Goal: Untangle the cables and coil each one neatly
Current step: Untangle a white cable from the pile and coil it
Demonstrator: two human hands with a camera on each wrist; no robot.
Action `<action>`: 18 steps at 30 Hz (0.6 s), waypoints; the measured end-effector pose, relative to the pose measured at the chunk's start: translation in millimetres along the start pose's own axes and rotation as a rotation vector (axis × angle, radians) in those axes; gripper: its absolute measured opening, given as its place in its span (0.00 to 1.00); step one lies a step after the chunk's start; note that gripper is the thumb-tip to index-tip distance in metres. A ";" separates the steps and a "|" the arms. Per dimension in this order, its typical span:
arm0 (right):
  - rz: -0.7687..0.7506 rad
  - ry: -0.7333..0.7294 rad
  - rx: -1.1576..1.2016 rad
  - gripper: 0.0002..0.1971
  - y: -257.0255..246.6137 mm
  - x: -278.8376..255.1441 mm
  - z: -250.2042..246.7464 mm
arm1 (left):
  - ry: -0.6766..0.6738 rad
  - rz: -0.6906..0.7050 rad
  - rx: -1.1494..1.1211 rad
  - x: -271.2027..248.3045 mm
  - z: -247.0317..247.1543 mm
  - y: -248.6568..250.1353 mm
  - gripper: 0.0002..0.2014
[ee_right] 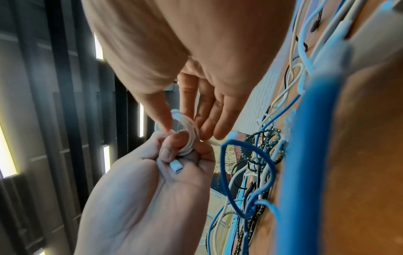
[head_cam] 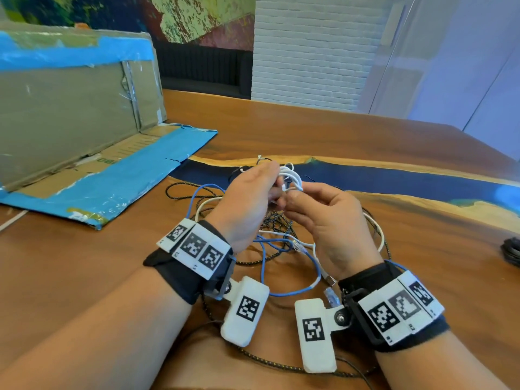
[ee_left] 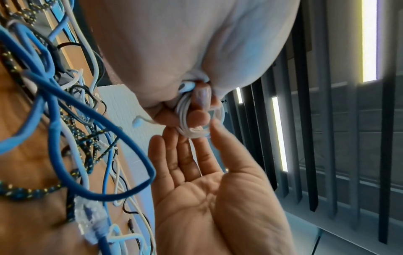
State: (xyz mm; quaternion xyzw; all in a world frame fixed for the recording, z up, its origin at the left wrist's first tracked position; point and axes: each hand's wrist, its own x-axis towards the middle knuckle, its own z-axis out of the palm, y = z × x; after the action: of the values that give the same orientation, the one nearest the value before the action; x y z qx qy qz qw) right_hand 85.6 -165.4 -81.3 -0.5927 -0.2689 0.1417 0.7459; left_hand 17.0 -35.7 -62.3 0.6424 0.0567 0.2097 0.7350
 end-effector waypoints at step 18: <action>0.161 -0.221 0.251 0.15 -9.8 1.2 -6.6 | -0.153 -0.002 0.226 4.1 -15.6 0.0 0.16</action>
State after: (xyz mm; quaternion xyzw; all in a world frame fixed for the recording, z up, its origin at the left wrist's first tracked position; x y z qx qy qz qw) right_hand 89.2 -172.7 -72.6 -0.4956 -0.2810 0.2976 0.7661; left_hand 15.2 -19.8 -64.2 0.7349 0.0246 0.1516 0.6605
